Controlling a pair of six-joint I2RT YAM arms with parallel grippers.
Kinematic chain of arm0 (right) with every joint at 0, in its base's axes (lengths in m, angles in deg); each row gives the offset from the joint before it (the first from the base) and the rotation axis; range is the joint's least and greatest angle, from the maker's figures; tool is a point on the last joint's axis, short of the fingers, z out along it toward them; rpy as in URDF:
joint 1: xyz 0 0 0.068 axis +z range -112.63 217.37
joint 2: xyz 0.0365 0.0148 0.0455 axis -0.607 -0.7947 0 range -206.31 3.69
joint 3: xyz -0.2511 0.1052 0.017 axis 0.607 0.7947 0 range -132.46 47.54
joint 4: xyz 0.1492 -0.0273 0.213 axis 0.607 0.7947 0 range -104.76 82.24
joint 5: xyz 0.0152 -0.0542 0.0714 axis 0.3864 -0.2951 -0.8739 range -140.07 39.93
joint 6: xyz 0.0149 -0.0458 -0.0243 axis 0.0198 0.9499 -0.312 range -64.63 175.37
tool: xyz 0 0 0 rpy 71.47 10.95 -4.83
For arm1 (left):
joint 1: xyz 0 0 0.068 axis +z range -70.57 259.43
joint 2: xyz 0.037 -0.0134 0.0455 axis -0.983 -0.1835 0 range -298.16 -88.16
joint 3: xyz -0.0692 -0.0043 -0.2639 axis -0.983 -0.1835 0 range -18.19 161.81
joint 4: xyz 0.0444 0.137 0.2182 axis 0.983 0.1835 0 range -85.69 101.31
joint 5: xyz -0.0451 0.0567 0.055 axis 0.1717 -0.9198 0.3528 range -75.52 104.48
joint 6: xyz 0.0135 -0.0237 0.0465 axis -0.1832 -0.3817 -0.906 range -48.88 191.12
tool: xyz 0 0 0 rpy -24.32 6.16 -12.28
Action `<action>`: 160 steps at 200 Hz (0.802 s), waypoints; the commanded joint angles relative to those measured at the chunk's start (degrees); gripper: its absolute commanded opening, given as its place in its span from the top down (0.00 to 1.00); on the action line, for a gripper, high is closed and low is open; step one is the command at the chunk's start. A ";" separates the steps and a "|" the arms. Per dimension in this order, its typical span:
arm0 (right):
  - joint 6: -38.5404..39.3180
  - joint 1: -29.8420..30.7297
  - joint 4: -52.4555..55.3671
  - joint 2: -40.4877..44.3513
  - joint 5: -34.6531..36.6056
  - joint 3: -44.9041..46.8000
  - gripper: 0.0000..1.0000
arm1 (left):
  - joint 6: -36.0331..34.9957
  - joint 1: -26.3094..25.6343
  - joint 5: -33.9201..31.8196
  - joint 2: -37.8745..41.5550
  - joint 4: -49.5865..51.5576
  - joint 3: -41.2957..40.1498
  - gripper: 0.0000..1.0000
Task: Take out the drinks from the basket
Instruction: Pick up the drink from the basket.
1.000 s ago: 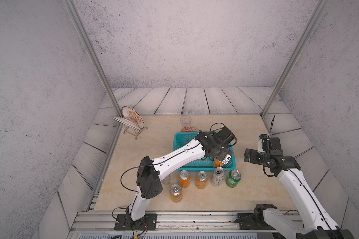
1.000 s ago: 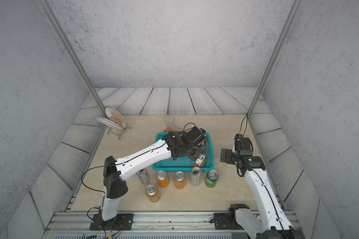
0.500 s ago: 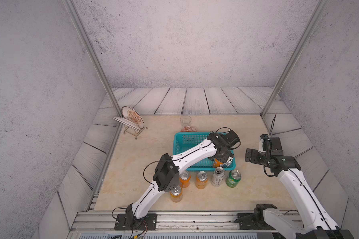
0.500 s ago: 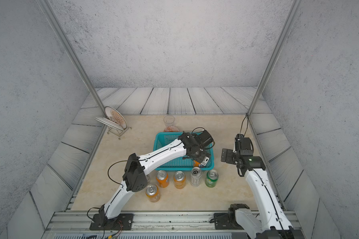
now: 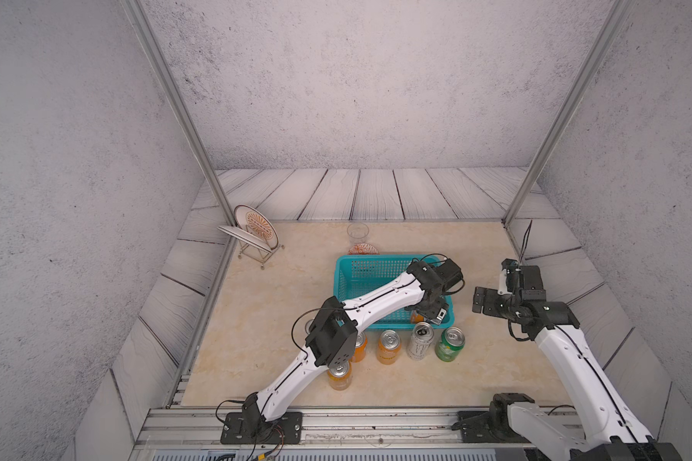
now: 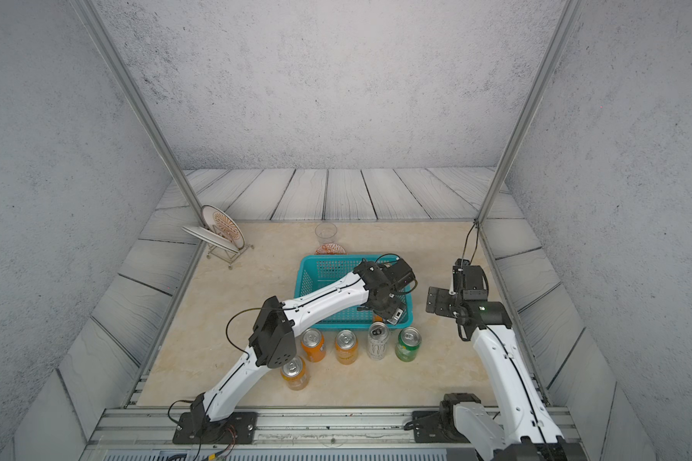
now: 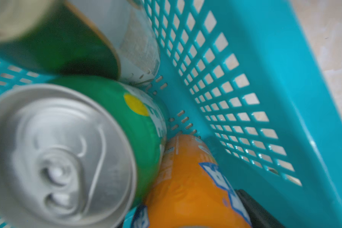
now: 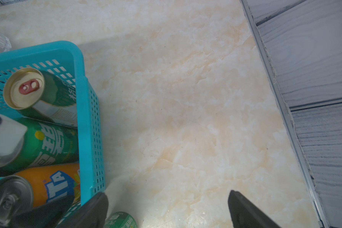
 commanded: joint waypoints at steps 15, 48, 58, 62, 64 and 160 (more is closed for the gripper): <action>-0.57 -0.22 0.30 0.70 0.72 0.39 0.01 | -1.13 0.25 -1.66 -0.56 2.36 1.51 0.19; -0.57 -0.23 0.27 0.68 0.67 0.46 0.01 | -2.49 0.24 -3.82 1.60 3.37 1.55 0.25; -0.56 -0.24 0.28 0.75 0.63 0.41 0.01 | -2.86 0.31 -4.26 2.49 3.64 1.51 0.27; -0.54 -0.21 0.27 0.73 0.63 0.41 0.01 | -3.02 0.32 -4.47 2.82 3.76 1.52 0.27; -0.49 -0.25 0.27 0.69 0.63 0.45 0.01 | -3.07 0.32 -4.58 2.99 3.82 1.49 0.27; -0.30 -0.27 0.29 0.60 0.44 0.46 0.01 | -4.64 0.31 -8.40 11.93 8.28 -0.25 0.28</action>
